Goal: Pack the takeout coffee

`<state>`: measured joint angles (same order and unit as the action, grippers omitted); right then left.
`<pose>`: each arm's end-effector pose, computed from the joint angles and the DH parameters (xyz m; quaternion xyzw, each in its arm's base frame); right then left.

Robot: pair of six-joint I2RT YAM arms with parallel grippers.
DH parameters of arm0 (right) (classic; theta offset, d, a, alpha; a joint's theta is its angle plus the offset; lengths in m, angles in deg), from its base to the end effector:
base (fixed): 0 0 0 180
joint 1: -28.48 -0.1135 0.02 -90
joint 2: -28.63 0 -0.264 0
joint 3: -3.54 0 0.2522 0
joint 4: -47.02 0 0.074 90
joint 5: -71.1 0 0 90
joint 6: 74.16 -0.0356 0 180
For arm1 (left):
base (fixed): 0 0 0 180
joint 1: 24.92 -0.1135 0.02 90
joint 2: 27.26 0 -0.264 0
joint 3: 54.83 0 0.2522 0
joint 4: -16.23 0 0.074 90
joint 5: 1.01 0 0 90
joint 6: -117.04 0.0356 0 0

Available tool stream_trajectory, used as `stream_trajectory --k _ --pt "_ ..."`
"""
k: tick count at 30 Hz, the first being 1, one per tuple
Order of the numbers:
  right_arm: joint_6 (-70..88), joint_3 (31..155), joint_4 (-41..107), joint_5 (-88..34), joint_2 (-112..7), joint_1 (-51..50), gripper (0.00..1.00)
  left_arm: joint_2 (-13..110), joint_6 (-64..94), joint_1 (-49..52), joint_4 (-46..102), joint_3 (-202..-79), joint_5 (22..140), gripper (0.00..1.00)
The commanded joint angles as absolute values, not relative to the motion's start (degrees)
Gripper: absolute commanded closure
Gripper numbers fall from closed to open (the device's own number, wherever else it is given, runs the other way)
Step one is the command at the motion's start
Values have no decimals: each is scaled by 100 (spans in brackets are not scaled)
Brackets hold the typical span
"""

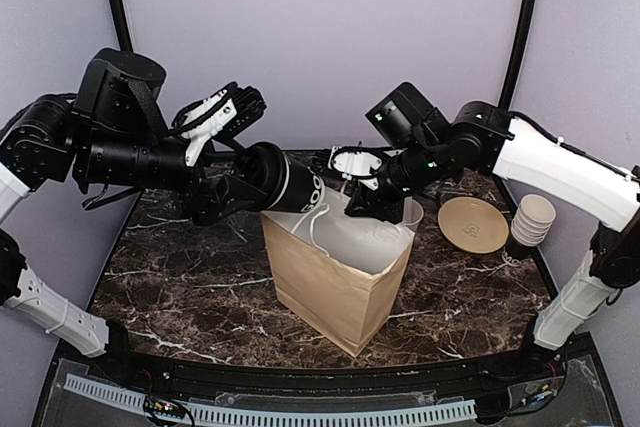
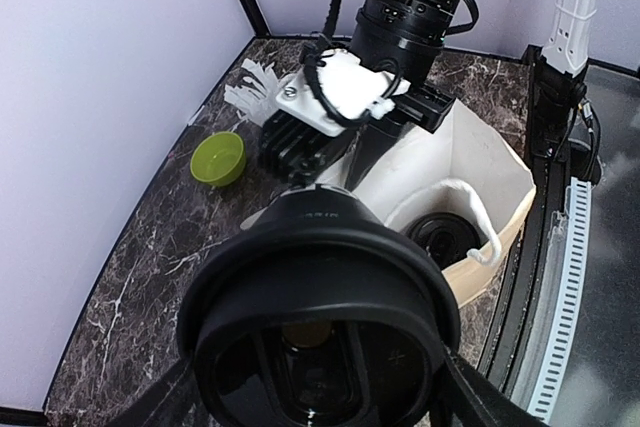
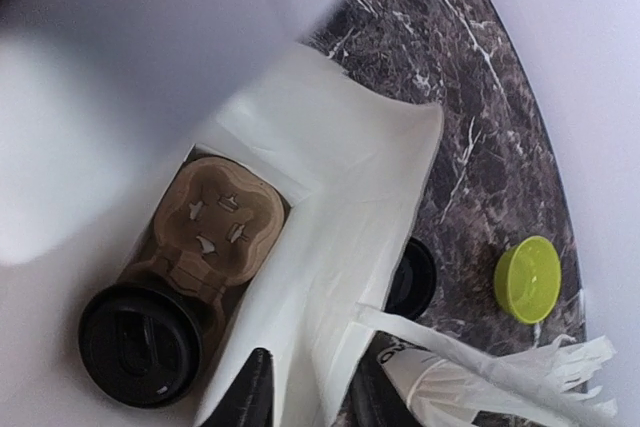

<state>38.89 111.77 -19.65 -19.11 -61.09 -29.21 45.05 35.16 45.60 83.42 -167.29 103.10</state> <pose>0.1768 0.2798 0.3759 -0.6055 0.7112 0.1079 0.3404 0.0846 -0.2132 0.4783 0.4867 0.6954 -0.1789 0.4976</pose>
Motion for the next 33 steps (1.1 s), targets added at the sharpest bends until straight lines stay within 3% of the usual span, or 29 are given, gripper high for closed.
stream_trajectory --k 1,4,8,14,24,29,33 --pt "3832 11566 -2195 -2438 -6477 -2887 86 4418 3519 4539 8474 -16989 10309 53" --pt "3908 11961 -2192 -2709 -6533 -2912 94 4443 3580 4539 8705 -17122 10232 53" --pt "4200 12518 -2237 -2824 -6671 -3049 97 4435 3691 4539 8949 -17095 9951 53" --pt "4458 12853 -2336 -2793 -6945 -3335 99 4555 3751 4539 9117 -16959 9433 54" --pt "4254 12765 -2256 -2557 -7068 -3679 99 4890 3758 4651 9428 -16853 9535 59" --pt "4159 12785 -2304 -2852 -7069 -3693 96 5085 3841 5124 9588 -16745 10313 60" --pt "4064 12784 -2355 -2991 -7085 -3698 81 5354 3840 5508 9768 -16748 10811 61"
